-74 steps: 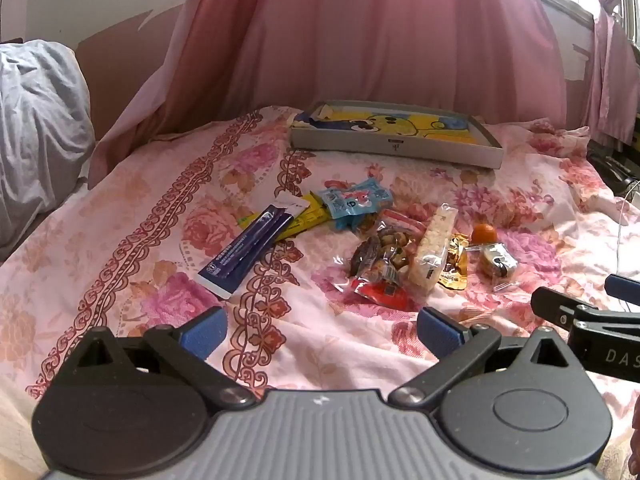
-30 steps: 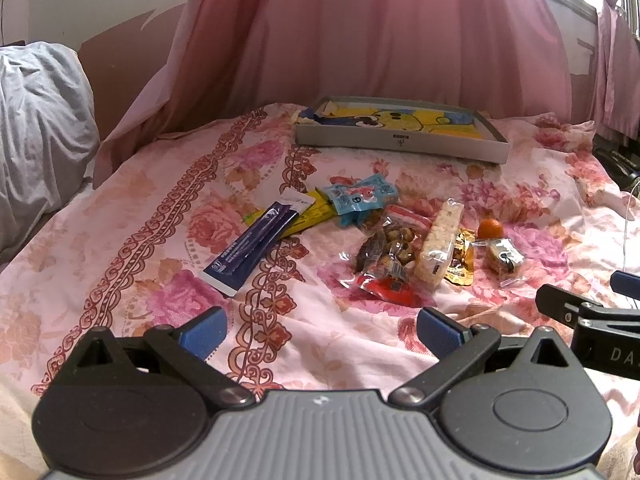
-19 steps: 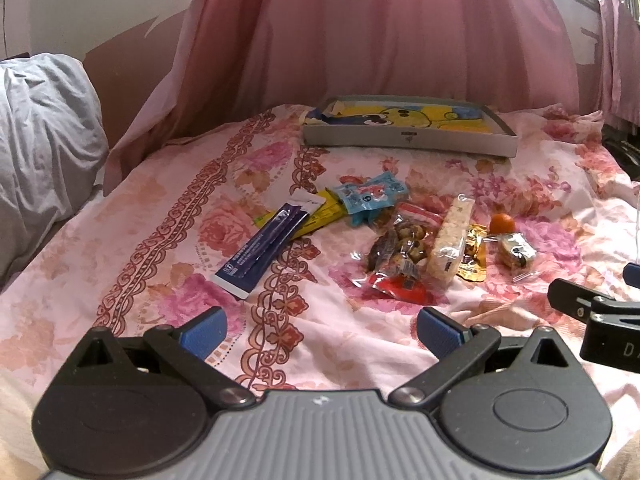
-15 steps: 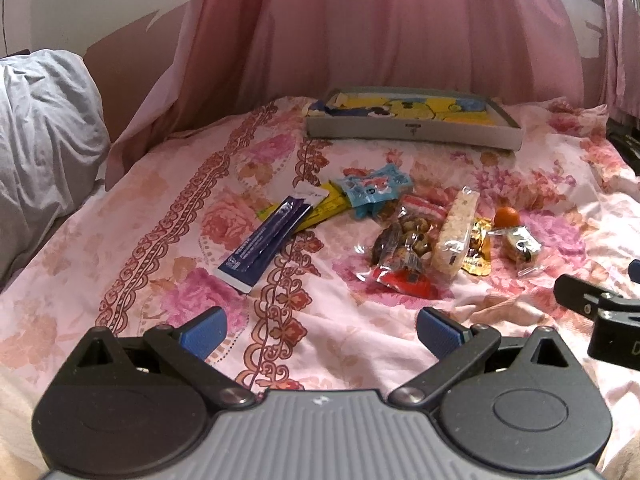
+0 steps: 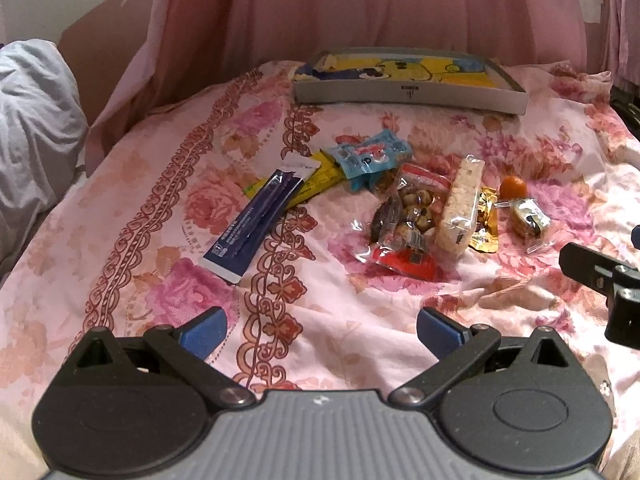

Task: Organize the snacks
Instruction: 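Move the left tool to the dark blue stick packet while the right tool approaches the quail egg bag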

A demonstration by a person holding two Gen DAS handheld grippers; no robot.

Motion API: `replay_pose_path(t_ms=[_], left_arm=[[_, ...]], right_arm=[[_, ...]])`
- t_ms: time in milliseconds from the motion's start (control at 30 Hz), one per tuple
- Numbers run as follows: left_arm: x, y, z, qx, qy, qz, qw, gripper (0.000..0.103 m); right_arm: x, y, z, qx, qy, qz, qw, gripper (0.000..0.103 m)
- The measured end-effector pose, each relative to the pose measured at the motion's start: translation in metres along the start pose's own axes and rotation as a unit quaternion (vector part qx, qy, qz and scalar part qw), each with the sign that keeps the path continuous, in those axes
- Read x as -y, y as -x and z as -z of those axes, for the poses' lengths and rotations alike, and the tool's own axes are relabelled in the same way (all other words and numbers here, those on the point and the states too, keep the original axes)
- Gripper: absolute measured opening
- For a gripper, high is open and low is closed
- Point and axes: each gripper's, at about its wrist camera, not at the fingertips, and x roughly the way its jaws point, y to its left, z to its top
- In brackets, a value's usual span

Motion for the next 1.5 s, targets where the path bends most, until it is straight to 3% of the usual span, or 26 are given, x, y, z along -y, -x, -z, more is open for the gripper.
replay_pose_path(t_ms=[433,733,1033,1500], left_arm=[[-0.024,-0.047,-0.046,-0.034,-0.043,0.026,0.9981,0.103],[-0.049,-0.085,-0.072,-0.025,-0.027,0.025,0.999,0.103],[-0.083,-0.108,-0.086,-0.014,0.022,0.027,0.9993,0.103],[-0.092,-0.131,-0.089,-0.015,0.022,0.047,0.9985,0.102]], right_arm=[[-0.013,-0.045,-0.012,-0.035,0.019,-0.041,0.998,0.102],[-0.036,-0.084,-0.029,-0.04,0.047,-0.068,0.996,0.102],[-0.069,-0.119,-0.044,-0.044,0.048,-0.096,0.993,0.102],[-0.1,-0.158,-0.047,-0.063,0.068,-0.115,0.989,0.102]])
